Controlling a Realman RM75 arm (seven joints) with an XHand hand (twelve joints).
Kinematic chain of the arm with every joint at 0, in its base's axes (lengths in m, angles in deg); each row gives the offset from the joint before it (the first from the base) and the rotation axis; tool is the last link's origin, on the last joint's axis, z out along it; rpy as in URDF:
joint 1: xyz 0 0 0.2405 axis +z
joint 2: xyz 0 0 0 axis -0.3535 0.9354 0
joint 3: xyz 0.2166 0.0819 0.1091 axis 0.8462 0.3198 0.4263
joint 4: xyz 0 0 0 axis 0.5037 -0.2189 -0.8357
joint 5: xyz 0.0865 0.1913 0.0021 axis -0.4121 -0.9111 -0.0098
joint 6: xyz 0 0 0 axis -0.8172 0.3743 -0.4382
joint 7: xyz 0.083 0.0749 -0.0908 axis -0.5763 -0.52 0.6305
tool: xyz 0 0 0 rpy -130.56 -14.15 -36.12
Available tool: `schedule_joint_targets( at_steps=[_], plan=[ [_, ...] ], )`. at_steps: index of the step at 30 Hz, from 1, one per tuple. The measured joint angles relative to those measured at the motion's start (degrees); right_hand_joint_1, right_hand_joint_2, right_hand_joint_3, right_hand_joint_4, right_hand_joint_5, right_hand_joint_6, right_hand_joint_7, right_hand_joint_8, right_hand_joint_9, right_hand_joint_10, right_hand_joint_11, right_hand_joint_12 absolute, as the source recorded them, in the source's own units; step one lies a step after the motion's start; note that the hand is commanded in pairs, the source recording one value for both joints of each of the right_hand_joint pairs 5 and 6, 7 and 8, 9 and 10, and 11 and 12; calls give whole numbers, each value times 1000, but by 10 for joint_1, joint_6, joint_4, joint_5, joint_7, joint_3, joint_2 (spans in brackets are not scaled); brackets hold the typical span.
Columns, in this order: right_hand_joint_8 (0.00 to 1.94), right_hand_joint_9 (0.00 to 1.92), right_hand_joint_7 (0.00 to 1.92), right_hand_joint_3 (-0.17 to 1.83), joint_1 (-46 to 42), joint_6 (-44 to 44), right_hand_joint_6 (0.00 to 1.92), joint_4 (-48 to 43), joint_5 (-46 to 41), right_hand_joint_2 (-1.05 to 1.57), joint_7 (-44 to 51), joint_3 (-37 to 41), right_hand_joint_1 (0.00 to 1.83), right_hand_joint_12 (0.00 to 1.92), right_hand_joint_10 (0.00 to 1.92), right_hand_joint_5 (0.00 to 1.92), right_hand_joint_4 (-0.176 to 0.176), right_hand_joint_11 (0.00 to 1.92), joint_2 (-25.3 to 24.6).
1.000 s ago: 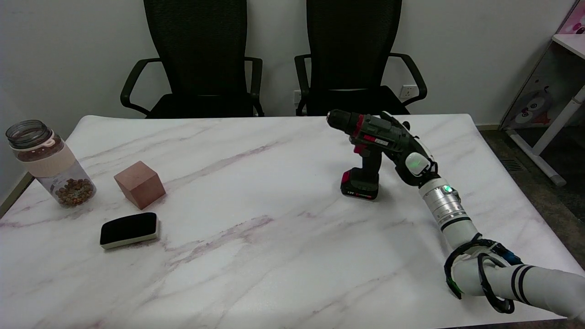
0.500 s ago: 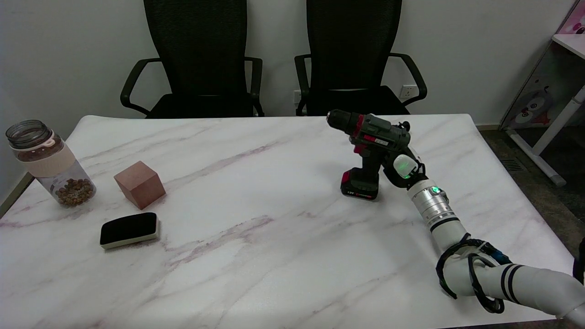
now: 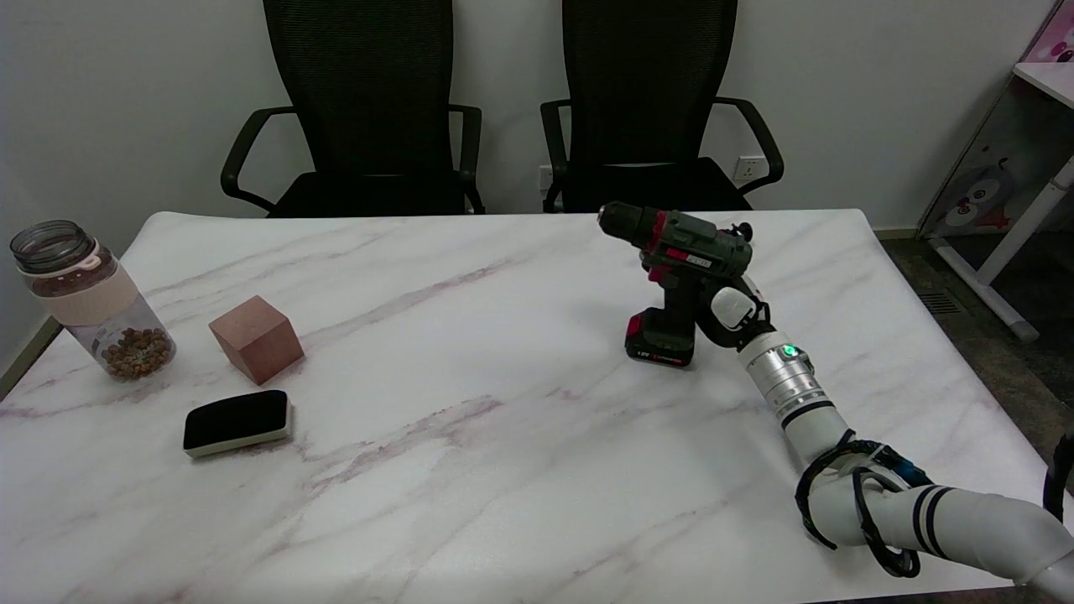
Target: Pick up the power screwdriver.
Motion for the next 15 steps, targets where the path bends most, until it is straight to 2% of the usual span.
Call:
schedule_joint_targets(
  at_steps=[8,13,15],
  plan=[
    [265,351,265,559,-1,0,265,-2,3,-421,0,0,906,360,351,265,112,360,-2],
    [376,358,376,495,-3,1,376,-4,5,-293,0,1,926,376,358,376,122,376,-2],
    [452,372,452,564,-4,2,452,-5,6,-248,0,1,939,396,372,452,132,396,-3]
  ],
)
